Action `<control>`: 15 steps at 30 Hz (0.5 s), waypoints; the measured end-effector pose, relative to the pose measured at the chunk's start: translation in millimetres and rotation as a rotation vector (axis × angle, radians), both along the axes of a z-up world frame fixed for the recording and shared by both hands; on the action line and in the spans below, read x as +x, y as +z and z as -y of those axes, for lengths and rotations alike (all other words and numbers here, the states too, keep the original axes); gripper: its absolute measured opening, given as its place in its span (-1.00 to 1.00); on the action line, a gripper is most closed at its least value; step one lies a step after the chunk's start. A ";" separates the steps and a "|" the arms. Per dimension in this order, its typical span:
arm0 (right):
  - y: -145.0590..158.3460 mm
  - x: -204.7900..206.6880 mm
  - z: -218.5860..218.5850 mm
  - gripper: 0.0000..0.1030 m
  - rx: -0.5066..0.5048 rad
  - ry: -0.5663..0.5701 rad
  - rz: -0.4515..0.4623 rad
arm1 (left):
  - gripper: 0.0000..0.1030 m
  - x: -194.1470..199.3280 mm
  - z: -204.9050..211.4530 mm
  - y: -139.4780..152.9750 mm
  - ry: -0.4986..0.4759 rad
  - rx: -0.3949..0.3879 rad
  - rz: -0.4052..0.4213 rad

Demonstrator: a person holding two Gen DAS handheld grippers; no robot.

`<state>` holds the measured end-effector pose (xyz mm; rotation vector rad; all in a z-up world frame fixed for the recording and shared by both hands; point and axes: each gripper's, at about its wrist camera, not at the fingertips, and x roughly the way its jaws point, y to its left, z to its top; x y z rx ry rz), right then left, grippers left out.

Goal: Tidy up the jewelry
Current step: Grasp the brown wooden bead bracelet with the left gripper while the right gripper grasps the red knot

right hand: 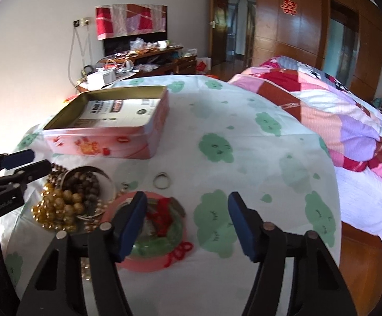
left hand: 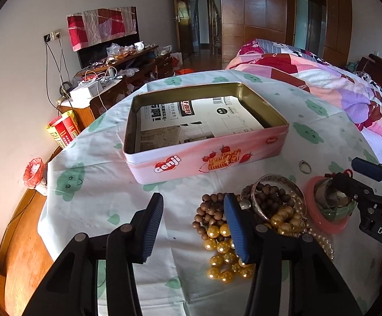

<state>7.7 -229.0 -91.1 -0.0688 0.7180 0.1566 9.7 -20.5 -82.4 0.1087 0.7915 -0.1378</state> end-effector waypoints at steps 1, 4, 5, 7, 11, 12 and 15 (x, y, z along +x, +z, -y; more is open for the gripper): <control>-0.9 -0.1 -1.9 0.04 0.002 0.010 -0.003 | -0.05 0.8 -0.2 -1.1 -0.002 -0.005 -0.005; -1.2 -0.7 -2.8 -0.40 0.034 0.040 -0.009 | -0.19 3.4 -4.1 -3.3 -0.004 -0.032 -0.024; -0.8 -1.4 -3.8 -0.52 0.037 0.051 -0.008 | -0.40 3.5 -3.7 -3.8 -0.008 -0.035 -0.026; -0.7 -1.8 -6.1 -0.84 0.033 0.065 -0.007 | -0.52 3.5 -3.4 -5.2 -0.022 -0.056 -0.035; 2.0 -4.5 -4.3 -0.90 0.068 0.080 0.008 | -0.99 2.4 -4.8 -3.4 -0.034 -0.078 -0.027; 4.7 -4.9 -2.6 -0.92 0.077 0.079 0.018 | -1.00 1.5 -5.7 -0.5 -0.035 -0.081 -0.014; 17.4 -6.6 3.8 -0.93 0.107 0.072 0.062 | -1.00 1.0 -8.6 5.6 -0.036 -0.098 0.006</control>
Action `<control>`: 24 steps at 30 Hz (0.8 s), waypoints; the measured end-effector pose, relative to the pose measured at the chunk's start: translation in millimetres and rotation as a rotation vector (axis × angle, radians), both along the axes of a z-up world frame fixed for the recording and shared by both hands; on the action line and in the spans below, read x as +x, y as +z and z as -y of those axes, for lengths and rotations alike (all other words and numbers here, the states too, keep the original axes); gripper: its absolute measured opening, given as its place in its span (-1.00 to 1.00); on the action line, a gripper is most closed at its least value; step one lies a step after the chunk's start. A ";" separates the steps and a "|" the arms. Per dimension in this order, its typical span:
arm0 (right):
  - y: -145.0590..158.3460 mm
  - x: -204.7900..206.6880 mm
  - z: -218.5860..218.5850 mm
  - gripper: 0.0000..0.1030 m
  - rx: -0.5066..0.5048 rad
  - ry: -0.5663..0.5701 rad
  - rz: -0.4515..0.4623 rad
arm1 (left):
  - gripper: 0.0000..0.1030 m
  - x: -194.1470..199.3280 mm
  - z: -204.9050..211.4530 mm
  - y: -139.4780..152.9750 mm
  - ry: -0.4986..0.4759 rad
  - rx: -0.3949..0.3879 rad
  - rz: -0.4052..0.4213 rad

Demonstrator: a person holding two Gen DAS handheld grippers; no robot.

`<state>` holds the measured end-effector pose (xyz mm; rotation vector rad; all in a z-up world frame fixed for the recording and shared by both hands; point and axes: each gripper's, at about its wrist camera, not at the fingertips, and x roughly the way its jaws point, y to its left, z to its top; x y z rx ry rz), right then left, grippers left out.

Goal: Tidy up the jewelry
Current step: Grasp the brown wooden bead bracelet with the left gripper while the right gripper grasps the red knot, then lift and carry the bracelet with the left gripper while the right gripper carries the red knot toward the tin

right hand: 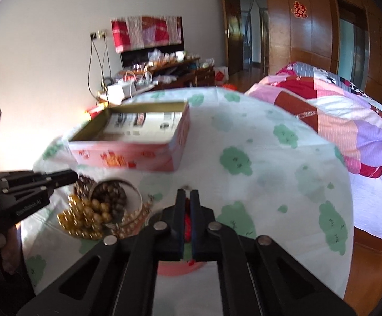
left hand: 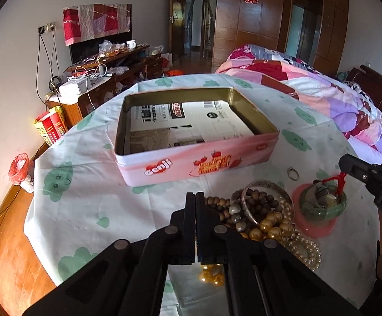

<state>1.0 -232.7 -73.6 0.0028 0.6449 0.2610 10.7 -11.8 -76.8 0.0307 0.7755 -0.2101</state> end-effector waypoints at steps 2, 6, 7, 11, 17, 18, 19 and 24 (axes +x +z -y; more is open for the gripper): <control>7.7 0.2 3.9 -0.94 0.013 -0.005 0.018 | -1.00 2.1 -2.8 3.0 0.003 -0.006 0.005; 18.4 -0.1 10.3 -0.94 0.034 -0.017 0.042 | -1.00 2.4 -6.9 11.3 0.012 -0.015 0.026; 21.3 -0.5 10.7 -0.94 0.033 -0.018 0.051 | -1.00 2.3 -8.3 13.7 0.014 -0.017 0.033; 26.3 -1.5 12.1 -0.95 0.038 -0.011 0.058 | -1.00 2.7 -12.7 18.4 0.025 -0.021 0.048; 11.0 5.7 9.0 0.28 0.022 0.003 -0.021 | -1.00 7.3 -13.0 12.0 0.045 -0.025 0.015; 7.7 5.4 7.3 0.32 0.027 0.010 -0.024 | -1.00 9.3 -13.1 10.3 0.042 -0.032 -0.001; 5.6 5.3 5.5 0.22 0.020 0.014 -0.030 | -1.00 11.1 -13.7 7.6 0.053 -0.027 -0.017; -11.0 12.2 5.1 -0.24 0.011 0.018 -0.098 | -0.61 17.4 -19.3 -4.3 0.087 -0.036 -0.078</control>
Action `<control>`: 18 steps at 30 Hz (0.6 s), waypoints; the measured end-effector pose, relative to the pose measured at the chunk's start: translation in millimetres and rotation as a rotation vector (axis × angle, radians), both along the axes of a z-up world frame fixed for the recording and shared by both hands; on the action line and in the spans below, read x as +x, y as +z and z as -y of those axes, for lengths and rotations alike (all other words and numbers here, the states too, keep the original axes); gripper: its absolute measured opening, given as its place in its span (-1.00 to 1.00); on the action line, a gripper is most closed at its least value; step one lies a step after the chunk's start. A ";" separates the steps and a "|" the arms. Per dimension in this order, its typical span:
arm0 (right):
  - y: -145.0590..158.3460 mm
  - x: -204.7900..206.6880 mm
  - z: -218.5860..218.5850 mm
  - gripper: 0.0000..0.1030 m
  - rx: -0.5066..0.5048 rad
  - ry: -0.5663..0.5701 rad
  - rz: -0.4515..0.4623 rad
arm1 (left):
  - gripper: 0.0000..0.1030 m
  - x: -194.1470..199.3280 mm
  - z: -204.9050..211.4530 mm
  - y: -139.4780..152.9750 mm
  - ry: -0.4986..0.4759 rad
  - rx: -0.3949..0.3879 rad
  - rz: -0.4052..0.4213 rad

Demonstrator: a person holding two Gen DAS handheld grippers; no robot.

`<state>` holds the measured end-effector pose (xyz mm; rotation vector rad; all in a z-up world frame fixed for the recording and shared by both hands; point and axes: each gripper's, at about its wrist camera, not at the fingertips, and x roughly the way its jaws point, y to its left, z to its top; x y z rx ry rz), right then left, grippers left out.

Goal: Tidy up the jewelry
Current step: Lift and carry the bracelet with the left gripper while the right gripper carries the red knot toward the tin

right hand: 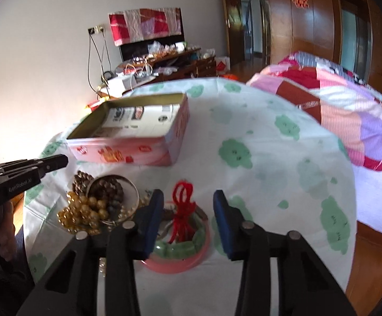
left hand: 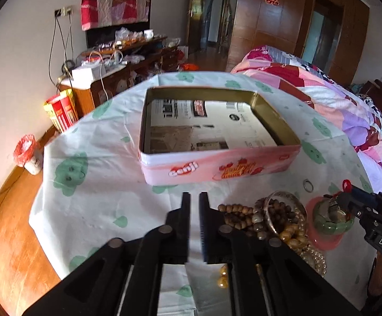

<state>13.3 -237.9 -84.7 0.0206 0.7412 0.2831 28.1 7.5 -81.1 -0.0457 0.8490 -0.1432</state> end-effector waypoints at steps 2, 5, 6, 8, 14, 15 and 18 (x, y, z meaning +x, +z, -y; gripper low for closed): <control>-5.2 0.2 0.8 -0.61 0.000 0.008 -0.015 | -0.17 -0.1 -0.2 -5.3 -0.003 -0.014 -0.016; -1.0 -4.9 -0.8 -0.83 -0.009 0.021 0.018 | 0.00 -4.2 1.5 -5.3 -0.012 -0.011 0.005; 2.2 -6.9 -0.6 -0.84 -0.007 0.020 0.033 | 0.00 -5.1 2.3 -5.0 -0.016 -0.011 0.011; 11.0 -10.7 0.7 -0.84 0.004 0.018 0.067 | 0.00 -5.8 3.7 -6.0 -0.025 -0.005 0.016; 23.2 -13.4 -3.0 -0.85 0.021 0.029 0.102 | -0.30 -2.5 7.4 -14.1 -0.067 -0.023 -0.007; 22.1 -12.5 -4.4 -0.85 0.019 0.032 0.100 | -0.60 -2.8 9.1 -14.0 -0.088 -0.033 -0.007; 17.3 -10.7 -8.3 -0.85 0.017 0.039 0.089 | -0.84 -8.5 14.5 -8.8 -0.129 -0.026 0.026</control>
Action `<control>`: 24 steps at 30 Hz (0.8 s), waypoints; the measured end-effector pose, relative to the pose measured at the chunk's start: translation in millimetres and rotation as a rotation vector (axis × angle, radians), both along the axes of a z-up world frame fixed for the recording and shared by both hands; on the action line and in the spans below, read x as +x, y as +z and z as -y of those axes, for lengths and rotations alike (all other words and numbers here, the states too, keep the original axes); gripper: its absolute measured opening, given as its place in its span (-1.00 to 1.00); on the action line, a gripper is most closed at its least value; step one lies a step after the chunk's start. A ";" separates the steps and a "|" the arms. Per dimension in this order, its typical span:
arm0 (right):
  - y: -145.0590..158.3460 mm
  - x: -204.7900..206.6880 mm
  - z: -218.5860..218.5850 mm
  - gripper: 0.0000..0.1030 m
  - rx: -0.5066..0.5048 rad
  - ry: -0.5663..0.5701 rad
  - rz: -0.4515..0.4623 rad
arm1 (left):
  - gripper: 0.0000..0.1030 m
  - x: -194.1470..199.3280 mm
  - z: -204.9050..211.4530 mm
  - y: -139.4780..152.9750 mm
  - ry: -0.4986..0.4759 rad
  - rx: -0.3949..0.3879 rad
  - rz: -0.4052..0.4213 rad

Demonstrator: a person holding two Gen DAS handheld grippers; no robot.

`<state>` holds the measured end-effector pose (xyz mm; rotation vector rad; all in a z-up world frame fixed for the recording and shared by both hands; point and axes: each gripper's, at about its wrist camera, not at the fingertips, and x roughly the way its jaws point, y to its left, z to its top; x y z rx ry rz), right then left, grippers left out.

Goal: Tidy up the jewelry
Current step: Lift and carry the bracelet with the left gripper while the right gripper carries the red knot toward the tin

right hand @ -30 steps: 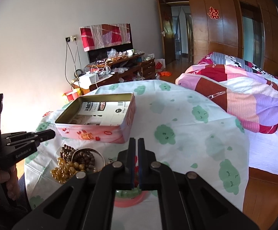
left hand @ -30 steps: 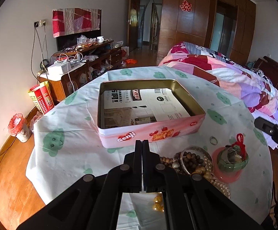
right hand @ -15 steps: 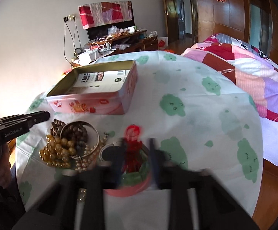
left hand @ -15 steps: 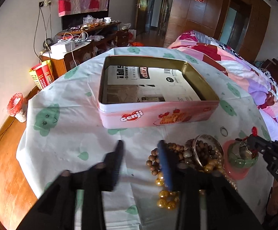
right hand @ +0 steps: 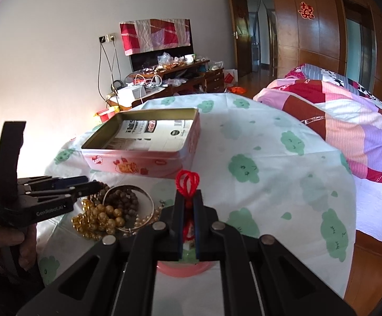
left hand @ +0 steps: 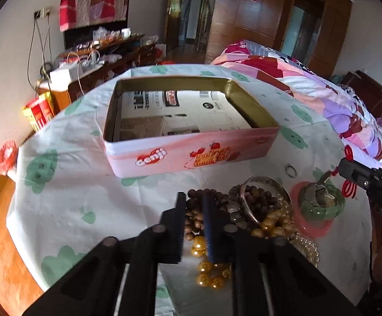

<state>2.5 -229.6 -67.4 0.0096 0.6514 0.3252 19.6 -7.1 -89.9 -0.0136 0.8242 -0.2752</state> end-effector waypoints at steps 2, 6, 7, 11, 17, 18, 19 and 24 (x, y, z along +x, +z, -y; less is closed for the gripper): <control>0.4 -0.7 0.6 -0.85 0.004 0.002 0.004 | -0.89 -3.0 -0.7 7.3 -0.019 -0.029 0.015; 8.7 -4.0 3.7 -0.85 0.018 -0.006 0.033 | -0.89 -6.7 -2.3 25.2 -0.029 -0.056 0.054; 11.0 -4.5 4.7 -0.85 0.021 -0.008 0.039 | -0.89 -7.7 -3.0 29.0 -0.028 -0.060 0.062; 17.1 -6.1 5.7 -0.85 0.025 -0.013 0.058 | -0.89 -11.1 -5.7 45.9 -0.029 -0.083 0.099; 21.9 -7.5 3.9 -0.85 0.029 -0.005 0.071 | -0.89 -11.8 -12.7 67.6 -0.018 -0.095 0.163; 23.2 -7.8 3.6 -0.85 0.029 -0.001 0.073 | -0.89 -11.8 -14.5 69.3 -0.013 -0.097 0.169; 24.5 -8.4 3.3 -0.85 0.029 0.002 0.076 | -0.89 -11.5 -16.6 71.2 -0.008 -0.099 0.175; 32.7 -10.5 -1.1 -0.85 0.030 0.019 0.095 | -0.89 -8.0 -23.0 78.3 0.004 -0.102 0.192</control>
